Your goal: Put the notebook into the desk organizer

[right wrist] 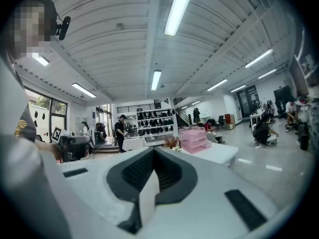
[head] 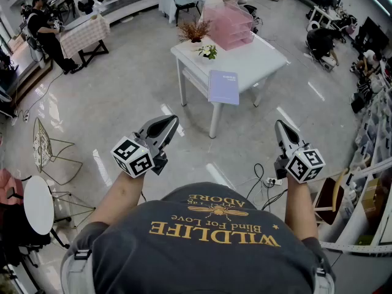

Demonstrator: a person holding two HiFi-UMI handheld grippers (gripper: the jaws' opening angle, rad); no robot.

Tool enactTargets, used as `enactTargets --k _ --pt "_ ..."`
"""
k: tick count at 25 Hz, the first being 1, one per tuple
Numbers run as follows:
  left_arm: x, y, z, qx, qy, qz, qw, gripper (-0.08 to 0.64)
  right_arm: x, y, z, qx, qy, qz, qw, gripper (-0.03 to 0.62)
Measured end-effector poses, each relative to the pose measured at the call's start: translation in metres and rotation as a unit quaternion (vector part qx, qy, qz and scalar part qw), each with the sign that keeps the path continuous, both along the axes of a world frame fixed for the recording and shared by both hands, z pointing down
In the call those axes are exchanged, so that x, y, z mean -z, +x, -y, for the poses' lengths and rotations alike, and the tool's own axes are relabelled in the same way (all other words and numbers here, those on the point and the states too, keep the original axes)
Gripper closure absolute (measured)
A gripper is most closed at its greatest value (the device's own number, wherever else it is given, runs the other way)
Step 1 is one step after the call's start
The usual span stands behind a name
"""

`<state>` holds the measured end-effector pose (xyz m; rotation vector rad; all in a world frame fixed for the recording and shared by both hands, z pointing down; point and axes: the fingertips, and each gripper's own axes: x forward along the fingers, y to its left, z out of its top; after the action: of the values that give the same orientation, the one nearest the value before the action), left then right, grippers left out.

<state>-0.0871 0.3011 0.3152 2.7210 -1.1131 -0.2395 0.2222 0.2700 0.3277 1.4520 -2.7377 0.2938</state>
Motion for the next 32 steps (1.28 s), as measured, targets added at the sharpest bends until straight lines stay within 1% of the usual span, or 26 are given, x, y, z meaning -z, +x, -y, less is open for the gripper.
enactTargets --k 13,15,18,19,20,21,22,23,25,32 --pt "0.002 0.011 0.008 -0.002 0.002 0.002 1.0000 0.558 0.000 0.010 0.007 0.000 0.000 -0.003 1.000 0.594" --pt "0.001 0.017 0.012 -0.001 0.001 0.003 1.0000 0.558 -0.001 0.017 0.012 -0.005 -0.004 0.006 1.000 0.592" --pt "0.003 0.025 0.015 0.000 0.001 0.006 1.0000 0.558 0.002 0.028 0.018 -0.008 -0.007 0.036 0.999 0.592" --pt "0.004 0.028 0.016 0.001 0.001 0.007 1.0000 0.558 0.003 0.028 0.019 0.002 -0.009 0.041 0.999 0.527" --pt "0.005 0.031 0.016 0.003 0.001 0.008 1.0000 0.558 0.003 0.027 0.020 0.015 -0.012 0.042 0.999 0.370" --pt "0.007 0.035 0.017 0.004 0.001 0.009 0.9999 0.558 0.003 0.027 0.021 0.026 -0.014 0.038 0.999 0.299" --pt "0.008 0.039 0.018 0.007 0.001 0.010 0.9999 0.558 0.002 0.027 0.022 0.035 -0.015 0.031 0.999 0.251" --pt "0.009 0.043 0.018 0.010 0.002 0.012 0.9999 0.558 0.001 0.029 0.023 0.042 -0.015 0.024 0.999 0.224" --pt "0.010 0.053 0.017 0.016 0.003 0.013 0.9998 0.558 0.000 0.036 0.024 0.053 -0.014 0.015 0.998 0.201" --pt "0.012 0.096 0.013 0.035 0.000 0.017 0.9992 0.558 -0.001 0.076 0.032 0.076 -0.006 0.015 0.997 0.193"
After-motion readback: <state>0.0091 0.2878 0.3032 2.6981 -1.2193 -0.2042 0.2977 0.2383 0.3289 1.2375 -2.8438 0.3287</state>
